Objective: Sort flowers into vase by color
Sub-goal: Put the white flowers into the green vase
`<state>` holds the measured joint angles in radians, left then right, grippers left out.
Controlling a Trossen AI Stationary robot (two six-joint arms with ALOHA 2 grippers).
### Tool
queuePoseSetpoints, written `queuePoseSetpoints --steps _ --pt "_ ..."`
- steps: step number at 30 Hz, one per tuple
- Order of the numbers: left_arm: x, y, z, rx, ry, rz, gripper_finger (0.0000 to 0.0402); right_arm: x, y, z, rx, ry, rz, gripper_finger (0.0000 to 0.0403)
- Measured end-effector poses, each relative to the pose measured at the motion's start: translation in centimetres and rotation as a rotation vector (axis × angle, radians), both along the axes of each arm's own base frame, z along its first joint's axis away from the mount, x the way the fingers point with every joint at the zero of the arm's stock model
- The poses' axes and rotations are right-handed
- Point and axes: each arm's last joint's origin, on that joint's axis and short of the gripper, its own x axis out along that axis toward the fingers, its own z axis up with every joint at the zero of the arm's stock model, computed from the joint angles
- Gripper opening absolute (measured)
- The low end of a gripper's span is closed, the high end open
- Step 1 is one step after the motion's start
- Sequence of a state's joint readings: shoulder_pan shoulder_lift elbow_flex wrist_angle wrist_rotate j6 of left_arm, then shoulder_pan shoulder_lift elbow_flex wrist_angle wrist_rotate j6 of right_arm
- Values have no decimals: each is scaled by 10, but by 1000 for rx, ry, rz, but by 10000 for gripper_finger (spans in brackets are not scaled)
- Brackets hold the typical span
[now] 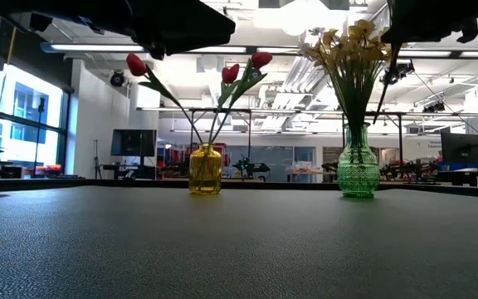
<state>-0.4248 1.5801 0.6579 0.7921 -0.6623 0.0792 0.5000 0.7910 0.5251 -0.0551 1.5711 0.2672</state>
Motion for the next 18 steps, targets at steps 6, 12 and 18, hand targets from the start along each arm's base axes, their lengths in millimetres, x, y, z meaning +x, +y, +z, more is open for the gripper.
queuePoseSetpoints --steps 6,12,18 --pt "0 0 1 -2 -6 0 144 4 -4 13 3 0 -24 0" --pt "0 0 0 -2 -5 -1 144 8 -10 19 22 -13 1 0" --pt "0 -1 0 -4 -3 -24 144 20 -18 11 32 6 -17 0"
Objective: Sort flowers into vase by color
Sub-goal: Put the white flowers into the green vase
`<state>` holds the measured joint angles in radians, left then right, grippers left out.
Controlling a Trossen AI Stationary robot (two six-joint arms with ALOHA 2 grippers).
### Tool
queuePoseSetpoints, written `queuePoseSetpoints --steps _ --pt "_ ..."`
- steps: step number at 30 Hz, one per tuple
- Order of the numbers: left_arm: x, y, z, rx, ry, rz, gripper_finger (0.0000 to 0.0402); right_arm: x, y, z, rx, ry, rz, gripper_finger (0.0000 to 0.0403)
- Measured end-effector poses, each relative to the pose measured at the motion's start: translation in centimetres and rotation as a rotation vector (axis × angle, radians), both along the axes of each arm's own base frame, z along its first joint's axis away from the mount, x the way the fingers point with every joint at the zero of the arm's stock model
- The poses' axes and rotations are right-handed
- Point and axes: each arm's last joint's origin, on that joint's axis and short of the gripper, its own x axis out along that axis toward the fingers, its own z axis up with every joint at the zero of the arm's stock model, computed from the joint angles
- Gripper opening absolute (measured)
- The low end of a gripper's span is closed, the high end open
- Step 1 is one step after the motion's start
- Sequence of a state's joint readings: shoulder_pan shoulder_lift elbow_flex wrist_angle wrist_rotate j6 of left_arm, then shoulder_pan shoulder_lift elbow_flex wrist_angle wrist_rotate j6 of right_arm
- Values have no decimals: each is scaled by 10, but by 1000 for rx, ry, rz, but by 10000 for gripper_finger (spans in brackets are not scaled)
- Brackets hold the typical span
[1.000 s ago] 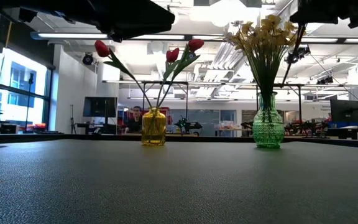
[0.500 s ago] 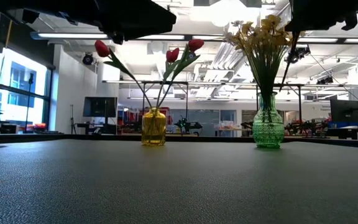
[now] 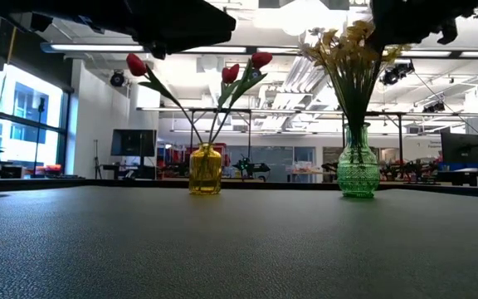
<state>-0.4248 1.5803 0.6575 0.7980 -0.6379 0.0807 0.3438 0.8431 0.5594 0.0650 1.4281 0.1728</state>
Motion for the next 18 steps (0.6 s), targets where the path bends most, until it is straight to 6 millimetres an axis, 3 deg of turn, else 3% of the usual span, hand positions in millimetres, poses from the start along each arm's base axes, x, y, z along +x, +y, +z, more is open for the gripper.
queuePoseSetpoints --steps 18 --pt "0 -1 0 -5 1 -28 144 19 -17 -15 98 35 135 0"
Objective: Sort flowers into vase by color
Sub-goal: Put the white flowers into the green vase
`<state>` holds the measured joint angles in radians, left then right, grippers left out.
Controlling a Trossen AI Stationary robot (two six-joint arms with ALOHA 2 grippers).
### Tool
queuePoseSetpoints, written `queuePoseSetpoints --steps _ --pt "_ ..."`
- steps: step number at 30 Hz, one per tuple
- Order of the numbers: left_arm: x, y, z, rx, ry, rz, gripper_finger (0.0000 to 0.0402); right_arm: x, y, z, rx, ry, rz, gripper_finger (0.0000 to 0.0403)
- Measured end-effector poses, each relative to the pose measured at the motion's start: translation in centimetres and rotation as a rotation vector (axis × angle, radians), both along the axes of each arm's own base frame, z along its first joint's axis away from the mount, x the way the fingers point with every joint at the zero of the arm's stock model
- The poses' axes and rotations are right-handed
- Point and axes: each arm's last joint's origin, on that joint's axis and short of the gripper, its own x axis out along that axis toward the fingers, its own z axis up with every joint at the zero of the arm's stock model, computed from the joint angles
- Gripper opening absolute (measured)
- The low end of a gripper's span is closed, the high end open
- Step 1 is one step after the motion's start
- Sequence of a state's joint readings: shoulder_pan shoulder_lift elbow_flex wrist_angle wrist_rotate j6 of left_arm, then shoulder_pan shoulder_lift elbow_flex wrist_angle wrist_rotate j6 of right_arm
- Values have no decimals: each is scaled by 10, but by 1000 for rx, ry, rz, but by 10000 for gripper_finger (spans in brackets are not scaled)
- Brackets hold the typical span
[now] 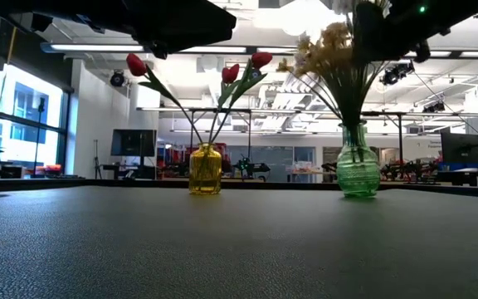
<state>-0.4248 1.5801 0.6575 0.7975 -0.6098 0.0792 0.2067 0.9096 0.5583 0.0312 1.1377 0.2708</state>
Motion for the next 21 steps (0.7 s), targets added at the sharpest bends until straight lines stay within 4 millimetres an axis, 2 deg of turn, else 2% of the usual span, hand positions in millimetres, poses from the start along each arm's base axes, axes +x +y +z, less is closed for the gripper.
queuePoseSetpoints --steps 9,21 --pt "0 0 0 0 0 0 144 -2 -11 -13 109 38 16 0" --pt "0 0 0 -1 0 -4 144 1 -11 -25 162 130 83 0"
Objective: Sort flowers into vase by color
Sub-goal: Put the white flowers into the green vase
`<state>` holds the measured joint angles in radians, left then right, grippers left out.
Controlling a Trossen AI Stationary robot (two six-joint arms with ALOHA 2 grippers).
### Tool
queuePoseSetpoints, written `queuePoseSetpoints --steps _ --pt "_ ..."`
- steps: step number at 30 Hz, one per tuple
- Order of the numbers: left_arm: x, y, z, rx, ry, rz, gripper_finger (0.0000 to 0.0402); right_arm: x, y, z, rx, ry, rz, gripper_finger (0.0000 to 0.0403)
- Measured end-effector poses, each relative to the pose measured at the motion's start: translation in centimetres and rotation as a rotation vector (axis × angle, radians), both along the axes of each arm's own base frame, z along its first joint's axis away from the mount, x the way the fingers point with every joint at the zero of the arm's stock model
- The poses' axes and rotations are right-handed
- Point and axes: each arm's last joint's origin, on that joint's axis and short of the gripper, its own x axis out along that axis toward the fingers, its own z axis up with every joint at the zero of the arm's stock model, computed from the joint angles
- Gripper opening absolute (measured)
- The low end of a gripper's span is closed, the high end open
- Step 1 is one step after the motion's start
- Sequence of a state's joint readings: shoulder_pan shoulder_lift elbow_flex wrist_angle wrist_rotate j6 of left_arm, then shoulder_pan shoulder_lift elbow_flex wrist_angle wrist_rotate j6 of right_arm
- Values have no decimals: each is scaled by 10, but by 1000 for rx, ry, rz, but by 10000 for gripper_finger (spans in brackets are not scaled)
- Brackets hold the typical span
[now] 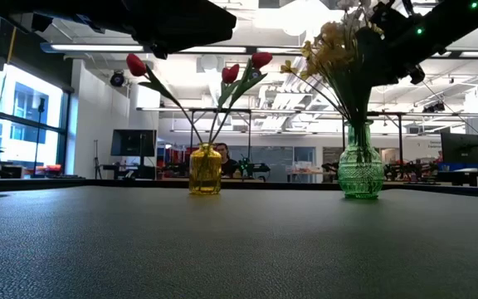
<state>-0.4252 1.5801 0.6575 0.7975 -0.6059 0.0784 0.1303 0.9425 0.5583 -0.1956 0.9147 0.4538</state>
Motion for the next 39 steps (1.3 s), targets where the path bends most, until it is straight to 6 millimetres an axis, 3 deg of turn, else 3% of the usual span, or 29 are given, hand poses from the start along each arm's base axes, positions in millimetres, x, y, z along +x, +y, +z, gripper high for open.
queuePoseSetpoints --steps 10,20,24,39 --pt "0 -1 1 -6 -5 -25 144 12 2 -16 -19 95 -3 11" --pt "0 -1 1 -5 -5 -25 144 12 2 -18 -15 123 22 140" --pt "0 -1 0 -5 -5 -25 144 12 2 -18 -20 131 33 170" --pt "0 -1 1 -5 -4 -25 144 10 12 13 50 116 163 172"
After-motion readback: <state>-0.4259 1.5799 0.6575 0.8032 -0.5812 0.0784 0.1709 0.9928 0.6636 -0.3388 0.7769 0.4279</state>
